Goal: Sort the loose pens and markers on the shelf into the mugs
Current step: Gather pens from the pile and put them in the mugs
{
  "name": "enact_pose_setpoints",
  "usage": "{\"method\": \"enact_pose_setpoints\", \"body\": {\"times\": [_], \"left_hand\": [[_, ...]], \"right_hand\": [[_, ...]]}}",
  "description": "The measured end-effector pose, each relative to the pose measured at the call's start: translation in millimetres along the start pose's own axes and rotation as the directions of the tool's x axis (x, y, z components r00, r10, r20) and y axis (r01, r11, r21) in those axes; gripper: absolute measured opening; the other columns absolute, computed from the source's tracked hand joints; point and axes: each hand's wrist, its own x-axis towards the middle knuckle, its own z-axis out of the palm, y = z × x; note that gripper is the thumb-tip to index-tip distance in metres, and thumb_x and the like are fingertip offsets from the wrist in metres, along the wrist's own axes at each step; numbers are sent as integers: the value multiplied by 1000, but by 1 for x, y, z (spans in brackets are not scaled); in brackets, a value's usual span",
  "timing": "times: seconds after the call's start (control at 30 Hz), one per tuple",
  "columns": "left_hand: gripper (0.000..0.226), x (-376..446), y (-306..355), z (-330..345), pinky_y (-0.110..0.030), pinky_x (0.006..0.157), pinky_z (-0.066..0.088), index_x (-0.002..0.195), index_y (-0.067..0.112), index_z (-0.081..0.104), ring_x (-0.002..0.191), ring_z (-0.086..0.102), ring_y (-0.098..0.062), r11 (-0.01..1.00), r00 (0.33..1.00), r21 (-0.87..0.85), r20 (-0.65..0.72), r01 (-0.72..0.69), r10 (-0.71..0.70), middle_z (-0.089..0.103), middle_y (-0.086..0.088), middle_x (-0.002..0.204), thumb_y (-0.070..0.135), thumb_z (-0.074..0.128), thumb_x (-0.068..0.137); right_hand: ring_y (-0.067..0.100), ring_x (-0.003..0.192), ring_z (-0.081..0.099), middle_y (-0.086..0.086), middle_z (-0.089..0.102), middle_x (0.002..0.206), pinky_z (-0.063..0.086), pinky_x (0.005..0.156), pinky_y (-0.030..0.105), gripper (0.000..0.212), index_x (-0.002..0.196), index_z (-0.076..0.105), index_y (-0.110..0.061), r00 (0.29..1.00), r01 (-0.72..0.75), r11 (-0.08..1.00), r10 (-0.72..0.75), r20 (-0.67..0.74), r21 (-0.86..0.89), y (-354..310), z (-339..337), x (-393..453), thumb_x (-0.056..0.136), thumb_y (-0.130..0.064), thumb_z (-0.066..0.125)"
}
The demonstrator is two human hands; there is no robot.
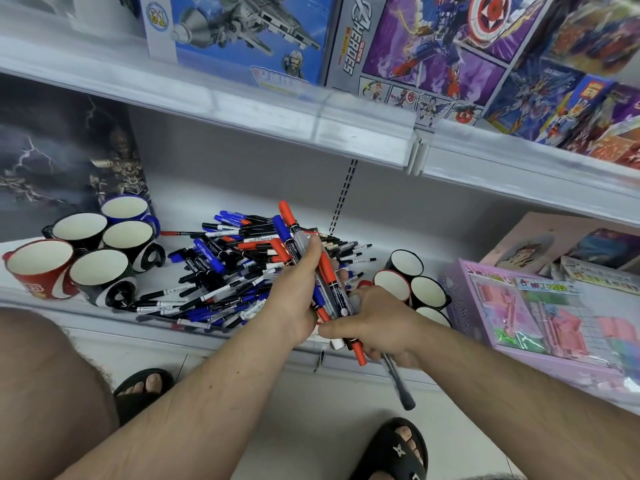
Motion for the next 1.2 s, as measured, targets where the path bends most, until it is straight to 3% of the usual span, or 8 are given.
{"method": "enact_pose_setpoints", "body": {"times": [0.2, 0.47, 0.63, 0.73, 0.83, 0.93, 1.07, 1.2], "left_hand": [[51, -12, 3, -1, -40, 76, 60, 109, 3, 68, 86, 70, -24, 998, 984, 55, 176, -39, 29, 73, -11, 97, 39, 69, 72], [16, -23, 0, 1, -43, 89, 56, 77, 5, 77, 96, 69, -30, 965, 964, 256, 264, -53, -16, 73, -18, 100, 3, 64, 86], [10, -20, 6, -14, -43, 66, 60, 80, 3, 62, 64, 66, -27, 931, 976, 352, 215, -93, 17, 66, -14, 69, -5, 63, 85], [12, -23, -1, -22, -48, 77, 58, 82, 2, 59, 63, 63, -30, 859, 960, 505, 273, -81, -70, 63, -15, 66, -10, 63, 83], [18, -30, -11, -21, -42, 63, 58, 88, 2, 59, 61, 62, -31, 803, 921, 589, 356, -88, -159, 61, -18, 70, -7, 67, 74], [28, -32, -15, -21, -33, 58, 54, 93, 1, 57, 57, 62, -28, 816, 895, 574, 395, -64, -208, 62, -17, 74, -2, 65, 66], [29, -31, -10, -21, -34, 60, 55, 96, 4, 60, 60, 63, -27, 830, 864, 552, 456, -86, -214, 66, -12, 78, -4, 61, 68], [30, -31, -7, -22, -37, 61, 56, 96, 5, 63, 63, 64, -26, 844, 870, 531, 447, -71, -208, 69, -14, 83, -4, 63, 68]], "right_hand": [[12, 42, 31, -4, 43, 47, 23, 44, 21, 26, 65, 60, -21, 997, -57, 989, 49, 67, 135, -2, 0, -5, 76, -22, 84], [9, 41, 36, -2, 51, 54, 24, 40, 18, 27, 88, 58, -16, 993, -101, 984, 92, 68, 147, -9, 4, -13, 80, -29, 80], [17, 49, 40, 17, 66, 77, 31, 46, 24, 74, 85, 68, -8, 997, -67, 956, 53, -58, -285, -21, -36, -25, 55, -75, 77], [4, 44, 47, 6, 73, 91, 32, 44, 17, 47, 105, 71, -25, 909, 156, 985, -172, -380, -72, -26, -49, -26, 72, -57, 76], [-3, 73, 62, -14, 70, 97, 40, 58, 11, 28, 117, 64, -40, 797, 288, 936, -350, -492, -201, -36, -42, -17, 89, -44, 65], [-10, 75, 55, -18, 67, 94, 36, 59, -1, 19, 107, 73, -30, 737, 258, 930, -364, -569, -260, -41, -34, -7, 93, -36, 61], [0, 57, 53, -20, 63, 65, 40, 51, 16, 15, 79, 71, -26, 748, 227, 969, -236, -620, -96, -39, -35, 3, 92, -27, 63], [5, 41, 46, -9, 59, 52, 35, 45, 22, 14, 82, 70, -13, 872, 238, 962, -151, -466, 135, -37, -30, 6, 94, -18, 65]]}}
